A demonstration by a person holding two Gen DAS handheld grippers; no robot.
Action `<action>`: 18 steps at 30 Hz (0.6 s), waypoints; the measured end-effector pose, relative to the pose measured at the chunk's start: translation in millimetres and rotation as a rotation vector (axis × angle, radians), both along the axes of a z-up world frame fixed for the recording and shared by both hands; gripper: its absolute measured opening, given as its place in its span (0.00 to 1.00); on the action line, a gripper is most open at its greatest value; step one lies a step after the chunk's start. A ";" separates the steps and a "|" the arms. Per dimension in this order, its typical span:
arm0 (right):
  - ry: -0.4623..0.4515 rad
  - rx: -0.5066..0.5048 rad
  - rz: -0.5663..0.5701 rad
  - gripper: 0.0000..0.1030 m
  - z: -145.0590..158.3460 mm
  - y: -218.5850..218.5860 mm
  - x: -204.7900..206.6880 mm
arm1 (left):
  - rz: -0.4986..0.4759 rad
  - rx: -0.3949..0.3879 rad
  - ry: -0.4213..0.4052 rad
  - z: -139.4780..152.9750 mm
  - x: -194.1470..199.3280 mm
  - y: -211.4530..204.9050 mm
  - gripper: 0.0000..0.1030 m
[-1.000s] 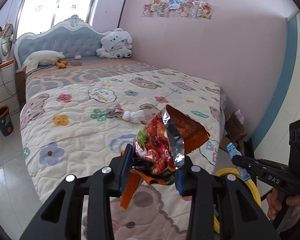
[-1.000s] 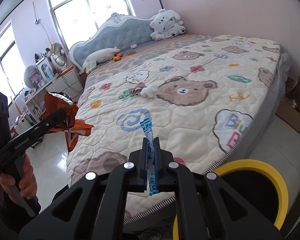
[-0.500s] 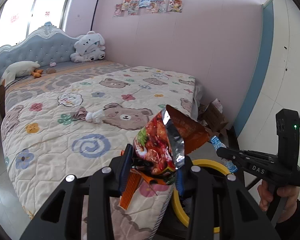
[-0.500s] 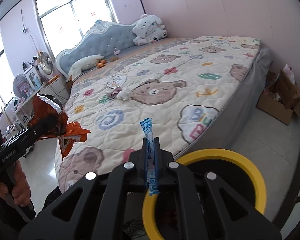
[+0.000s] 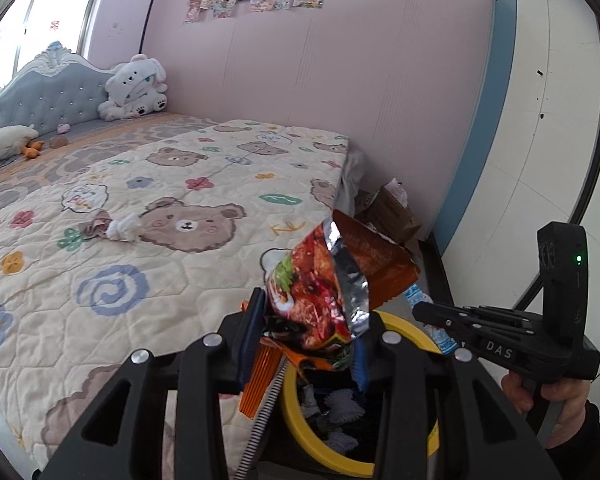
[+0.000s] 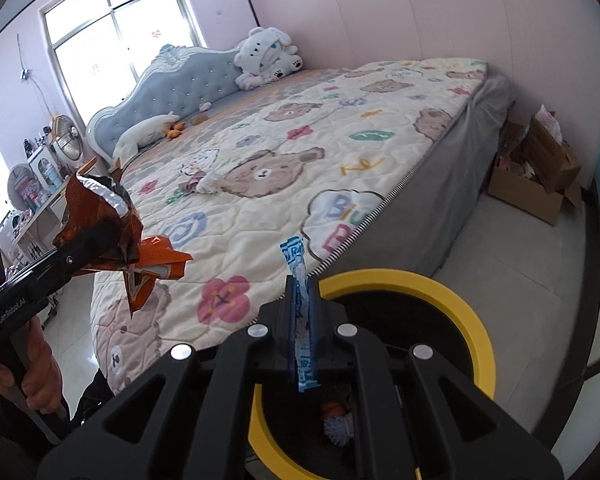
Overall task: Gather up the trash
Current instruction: 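Carry the snack wrapper and blue wrapper over the yellow bin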
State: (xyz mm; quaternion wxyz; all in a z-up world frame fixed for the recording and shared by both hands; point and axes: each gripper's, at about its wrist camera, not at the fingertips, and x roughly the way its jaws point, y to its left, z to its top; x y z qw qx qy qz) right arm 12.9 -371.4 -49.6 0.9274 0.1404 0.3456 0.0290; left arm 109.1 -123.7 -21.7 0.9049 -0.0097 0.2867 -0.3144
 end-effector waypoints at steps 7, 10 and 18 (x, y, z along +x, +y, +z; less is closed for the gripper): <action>0.035 0.013 -0.013 0.05 -17.4 -15.4 -8.4 | -0.059 0.019 0.019 -11.7 0.0 -30.5 0.34; 0.051 0.026 -0.019 0.05 -26.4 -21.7 -11.0 | -0.079 0.030 0.037 -17.7 0.5 -41.2 0.34; 0.096 0.059 -0.030 0.06 -47.3 -33.5 -17.8 | -0.112 0.064 0.069 -33.3 -1.0 -61.7 0.35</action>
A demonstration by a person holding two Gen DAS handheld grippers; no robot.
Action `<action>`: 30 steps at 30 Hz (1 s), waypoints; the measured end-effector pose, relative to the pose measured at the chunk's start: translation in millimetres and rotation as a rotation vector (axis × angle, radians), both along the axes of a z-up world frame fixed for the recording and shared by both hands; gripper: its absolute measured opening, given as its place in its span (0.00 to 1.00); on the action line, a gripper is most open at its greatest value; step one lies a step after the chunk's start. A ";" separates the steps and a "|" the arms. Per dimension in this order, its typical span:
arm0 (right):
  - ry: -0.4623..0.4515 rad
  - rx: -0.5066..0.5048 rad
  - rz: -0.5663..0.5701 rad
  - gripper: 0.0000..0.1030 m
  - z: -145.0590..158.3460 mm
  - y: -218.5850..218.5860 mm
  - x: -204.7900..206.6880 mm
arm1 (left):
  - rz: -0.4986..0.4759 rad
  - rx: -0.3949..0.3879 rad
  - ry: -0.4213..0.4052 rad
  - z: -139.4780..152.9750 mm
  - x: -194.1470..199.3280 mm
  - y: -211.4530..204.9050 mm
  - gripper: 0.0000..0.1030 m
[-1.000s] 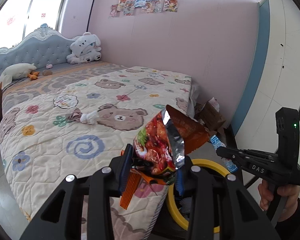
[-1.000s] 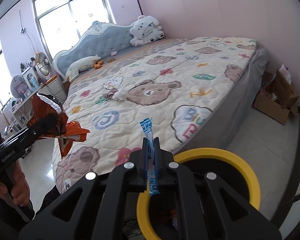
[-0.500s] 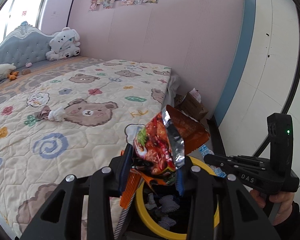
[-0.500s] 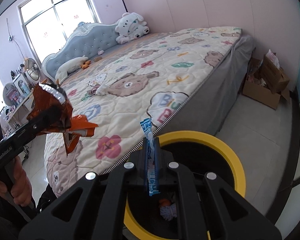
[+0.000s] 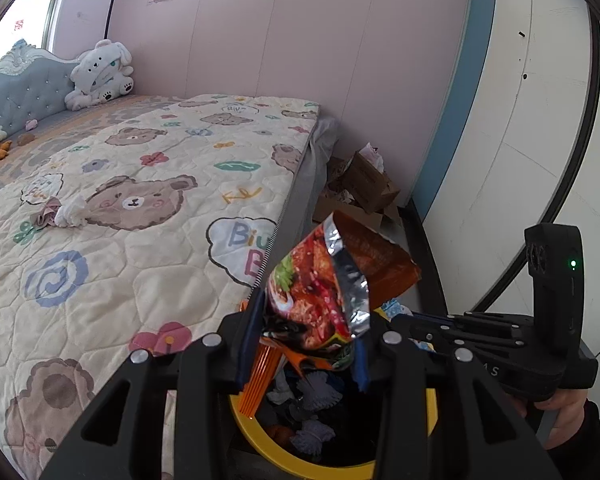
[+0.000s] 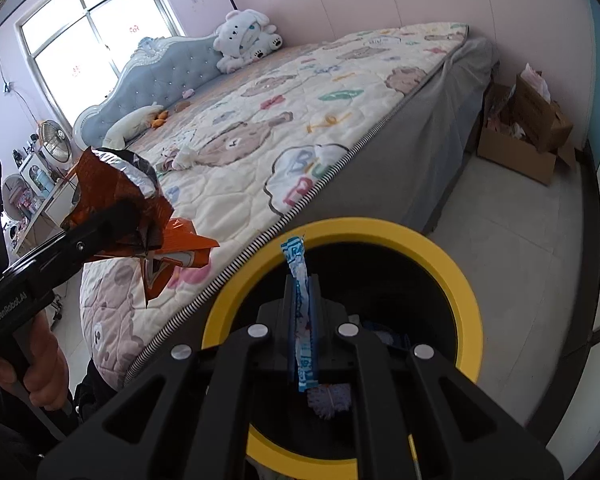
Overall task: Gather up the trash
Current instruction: 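Carry the snack wrapper and blue wrapper over the yellow bin, then open both tools to drop the wrappers into the bin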
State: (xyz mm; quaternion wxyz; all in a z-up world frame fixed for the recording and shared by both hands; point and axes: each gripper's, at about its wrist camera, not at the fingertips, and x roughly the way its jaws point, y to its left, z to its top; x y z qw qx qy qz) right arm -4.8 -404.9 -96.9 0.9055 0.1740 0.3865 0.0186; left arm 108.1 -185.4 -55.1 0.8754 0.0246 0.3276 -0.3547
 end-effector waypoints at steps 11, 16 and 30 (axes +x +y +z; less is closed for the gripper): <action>0.048 0.025 -0.008 0.09 -16.4 -7.7 -9.9 | 0.000 0.004 0.054 -10.6 3.5 -6.5 0.38; 0.055 0.021 -0.027 0.32 -16.3 -11.0 -14.9 | 0.011 -0.011 0.076 -10.7 6.8 -3.3 0.45; 0.006 -0.008 -0.056 0.39 9.0 -14.4 -11.0 | 0.069 -0.052 0.070 -2.9 19.4 22.0 0.69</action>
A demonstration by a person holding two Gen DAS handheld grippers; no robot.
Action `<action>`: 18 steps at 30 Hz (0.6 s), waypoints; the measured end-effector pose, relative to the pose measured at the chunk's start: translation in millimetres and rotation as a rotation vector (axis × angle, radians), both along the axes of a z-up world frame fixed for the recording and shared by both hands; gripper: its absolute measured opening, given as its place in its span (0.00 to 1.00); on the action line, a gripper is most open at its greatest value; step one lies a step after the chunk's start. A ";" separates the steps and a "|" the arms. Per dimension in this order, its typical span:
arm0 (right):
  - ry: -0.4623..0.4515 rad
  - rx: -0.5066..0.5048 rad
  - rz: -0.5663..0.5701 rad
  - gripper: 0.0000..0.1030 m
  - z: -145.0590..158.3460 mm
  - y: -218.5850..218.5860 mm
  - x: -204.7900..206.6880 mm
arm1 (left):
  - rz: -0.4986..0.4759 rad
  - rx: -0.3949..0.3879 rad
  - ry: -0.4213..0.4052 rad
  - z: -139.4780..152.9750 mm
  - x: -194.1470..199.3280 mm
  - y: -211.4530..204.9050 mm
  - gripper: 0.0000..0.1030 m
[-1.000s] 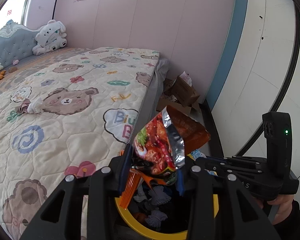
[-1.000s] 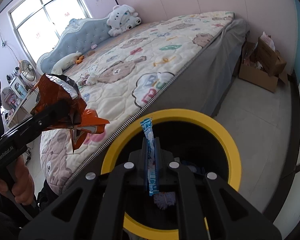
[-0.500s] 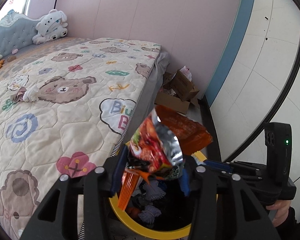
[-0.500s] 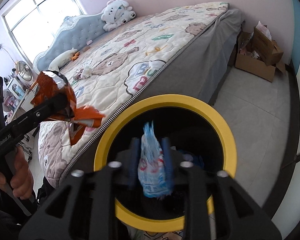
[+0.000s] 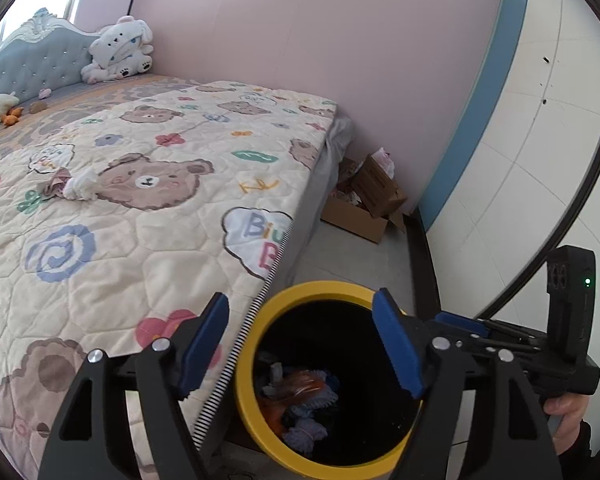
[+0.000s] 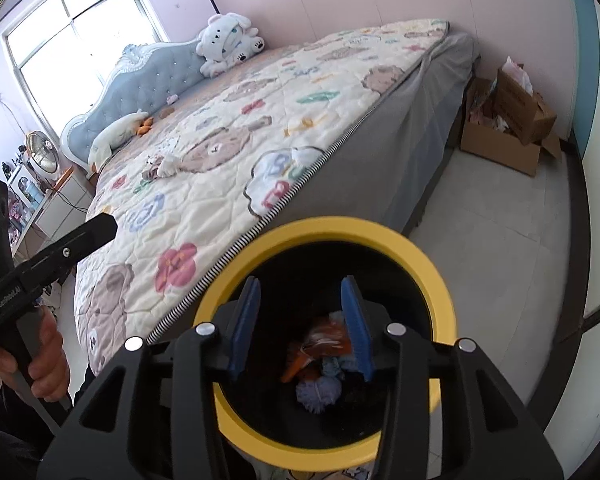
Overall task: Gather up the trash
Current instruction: 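Move both tools back to the cloth bundle and white tissue on the bed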
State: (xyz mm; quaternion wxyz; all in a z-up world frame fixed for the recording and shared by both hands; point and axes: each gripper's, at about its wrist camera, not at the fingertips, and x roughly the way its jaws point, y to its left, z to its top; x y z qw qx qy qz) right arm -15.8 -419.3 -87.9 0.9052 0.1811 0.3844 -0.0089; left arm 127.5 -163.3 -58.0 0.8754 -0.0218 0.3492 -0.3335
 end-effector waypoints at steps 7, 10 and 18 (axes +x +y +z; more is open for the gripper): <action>-0.027 -0.018 0.059 0.43 12.1 21.7 25.5 | 0.083 -0.008 0.003 2.5 19.8 29.6 0.72; -0.027 -0.020 0.088 0.43 12.7 33.2 41.6 | 0.125 -0.013 0.005 2.3 30.1 45.6 0.72; -0.021 -0.007 0.162 0.43 6.4 64.9 91.1 | 0.248 -0.001 0.007 0.9 64.9 94.0 0.73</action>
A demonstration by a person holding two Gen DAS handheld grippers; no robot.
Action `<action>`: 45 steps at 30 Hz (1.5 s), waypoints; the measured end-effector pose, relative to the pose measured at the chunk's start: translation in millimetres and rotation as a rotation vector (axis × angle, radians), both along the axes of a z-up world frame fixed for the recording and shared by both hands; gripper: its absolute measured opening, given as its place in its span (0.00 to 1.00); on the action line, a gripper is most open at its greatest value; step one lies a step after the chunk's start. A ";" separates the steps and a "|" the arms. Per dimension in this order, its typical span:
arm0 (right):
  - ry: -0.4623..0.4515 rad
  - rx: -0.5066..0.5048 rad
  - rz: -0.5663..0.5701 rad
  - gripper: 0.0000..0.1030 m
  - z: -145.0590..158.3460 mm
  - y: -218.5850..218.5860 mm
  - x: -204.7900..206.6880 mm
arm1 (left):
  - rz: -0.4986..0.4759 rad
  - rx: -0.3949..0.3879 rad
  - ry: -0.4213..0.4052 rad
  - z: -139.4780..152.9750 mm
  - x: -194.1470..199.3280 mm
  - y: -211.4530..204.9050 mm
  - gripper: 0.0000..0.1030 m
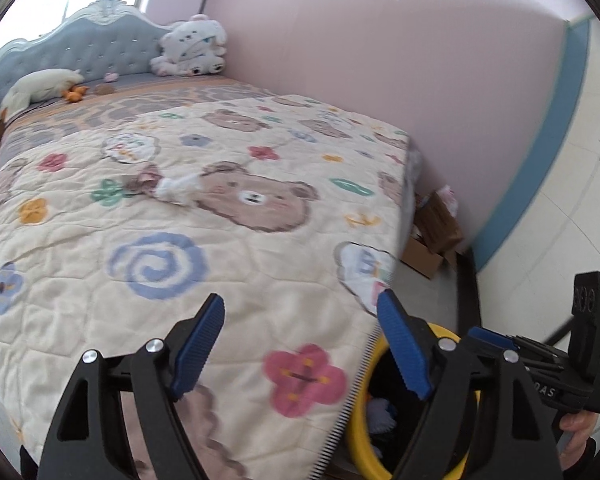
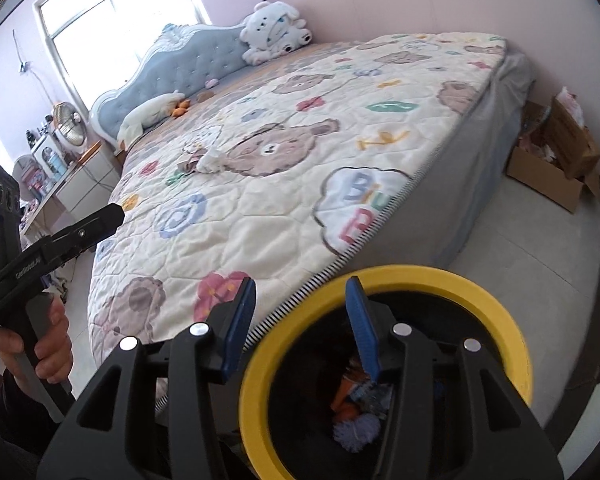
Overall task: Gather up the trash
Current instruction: 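Move both tools back to the cloth bundle and white tissue on the bed, then grasp the pink-grey cloth bundle with the left tool while the right tool grasps the white tissue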
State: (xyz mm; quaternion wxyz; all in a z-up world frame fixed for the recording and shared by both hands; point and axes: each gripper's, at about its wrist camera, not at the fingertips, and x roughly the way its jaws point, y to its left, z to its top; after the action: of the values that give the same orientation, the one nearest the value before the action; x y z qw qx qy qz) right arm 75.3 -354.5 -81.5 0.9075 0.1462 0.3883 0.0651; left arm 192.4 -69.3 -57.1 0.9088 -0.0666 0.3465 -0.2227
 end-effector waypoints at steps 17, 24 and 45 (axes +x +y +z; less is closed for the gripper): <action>0.022 0.006 0.159 0.44 -19.1 91.3 143.9 | 0.242 0.105 0.050 -20.7 139.0 95.6 0.73; 0.029 0.010 0.176 0.44 -25.3 115.0 199.2 | 0.273 0.138 0.070 -30.6 199.0 109.6 0.73; 0.068 0.036 0.172 0.51 -64.5 166.1 335.4 | 0.260 -0.027 0.257 -90.1 337.9 114.7 0.73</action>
State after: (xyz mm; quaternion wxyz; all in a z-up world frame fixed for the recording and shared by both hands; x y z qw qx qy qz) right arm 410.6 -188.4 -146.1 0.8821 0.1306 0.4289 0.1448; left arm 530.3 45.4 -147.1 0.8771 -0.1509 0.4453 -0.0979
